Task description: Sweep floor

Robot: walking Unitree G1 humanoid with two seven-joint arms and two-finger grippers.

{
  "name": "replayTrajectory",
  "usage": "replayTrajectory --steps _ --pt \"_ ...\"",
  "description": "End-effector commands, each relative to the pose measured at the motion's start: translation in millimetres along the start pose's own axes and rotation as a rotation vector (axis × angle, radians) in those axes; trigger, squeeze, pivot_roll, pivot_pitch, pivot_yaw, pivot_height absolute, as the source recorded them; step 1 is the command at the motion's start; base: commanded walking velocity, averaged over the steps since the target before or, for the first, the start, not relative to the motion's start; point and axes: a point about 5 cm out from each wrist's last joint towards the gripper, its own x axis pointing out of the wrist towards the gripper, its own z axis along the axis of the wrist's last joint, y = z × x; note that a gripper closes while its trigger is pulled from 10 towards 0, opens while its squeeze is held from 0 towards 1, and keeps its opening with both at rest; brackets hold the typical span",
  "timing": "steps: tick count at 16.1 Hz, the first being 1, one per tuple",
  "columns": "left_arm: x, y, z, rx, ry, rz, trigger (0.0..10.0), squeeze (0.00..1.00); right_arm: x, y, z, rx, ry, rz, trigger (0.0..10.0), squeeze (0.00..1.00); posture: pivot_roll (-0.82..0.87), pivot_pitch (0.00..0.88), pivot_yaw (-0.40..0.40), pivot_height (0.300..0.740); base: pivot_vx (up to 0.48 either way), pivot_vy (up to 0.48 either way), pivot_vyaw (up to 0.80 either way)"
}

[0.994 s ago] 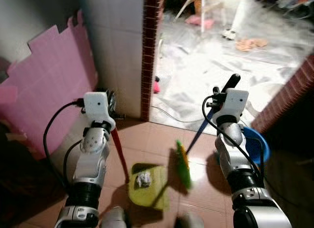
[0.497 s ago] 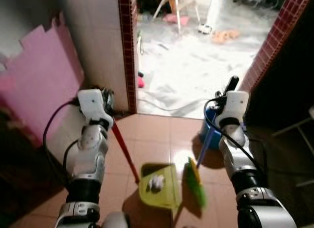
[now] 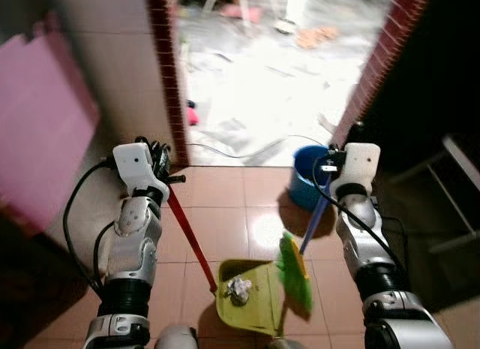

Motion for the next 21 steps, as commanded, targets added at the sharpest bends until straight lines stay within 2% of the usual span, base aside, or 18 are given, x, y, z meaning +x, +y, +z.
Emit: replayTrajectory --steps 1,5,8,13,17,18,20,21 --pt "4.4 -5.2 17.7 -0.056 -0.077 -0.028 10.0 0.00 0.6 -3.3 4.0 -0.008 -0.012 -0.011 10.0 0.00 -0.01 0.000 -0.018 0.740 0.000 0.000 -0.80" --pt "10.5 6.4 31.6 -0.068 -0.115 0.005 10.0 0.00 -3.5 -5.3 -1.4 -0.024 0.002 -0.002 10.0 0.00 0.00 0.000 -0.023 0.740 0.000 0.142 -0.80" --pt "9.7 13.0 29.2 -0.060 -0.105 0.015 10.0 0.00 -3.8 -8.5 -4.8 -0.033 0.020 -0.012 10.0 0.00 0.00 0.000 -0.024 0.740 0.000 0.386 -0.80" --pt "9.3 9.2 26.8 -0.040 -0.094 0.005 10.0 0.00 -2.8 0.2 -2.5 -0.036 0.008 0.010 10.0 0.00 0.00 0.000 -0.024 0.740 0.000 0.480 -0.80" --pt "10.3 7.8 30.6 -0.065 -0.110 0.016 10.0 0.00 -5.1 0.9 -5.2 -0.023 0.015 -0.008 10.0 0.00 0.01 0.000 -0.014 0.740 0.000 0.480 -0.80" --pt "12.9 10.0 32.3 -0.031 -0.103 0.066 10.0 0.00 -7.4 2.6 -7.7 -0.021 0.022 -0.004 10.0 0.00 0.01 0.000 -0.011 0.740 0.000 0.000 -0.63" --pt "16.8 14.8 40.2 -0.022 -0.115 0.112 10.0 0.00 -11.9 5.8 -12.9 -0.022 0.038 0.013 10.0 0.00 0.01 0.000 -0.010 0.740 0.000 0.000 0.00" --pt "17.0 16.2 44.3 0.020 -0.140 0.118 10.0 0.00 -13.0 6.4 -14.6 -0.020 0.045 0.016 10.0 0.00 0.01 0.000 -0.009 0.740 0.000 0.000 0.00"
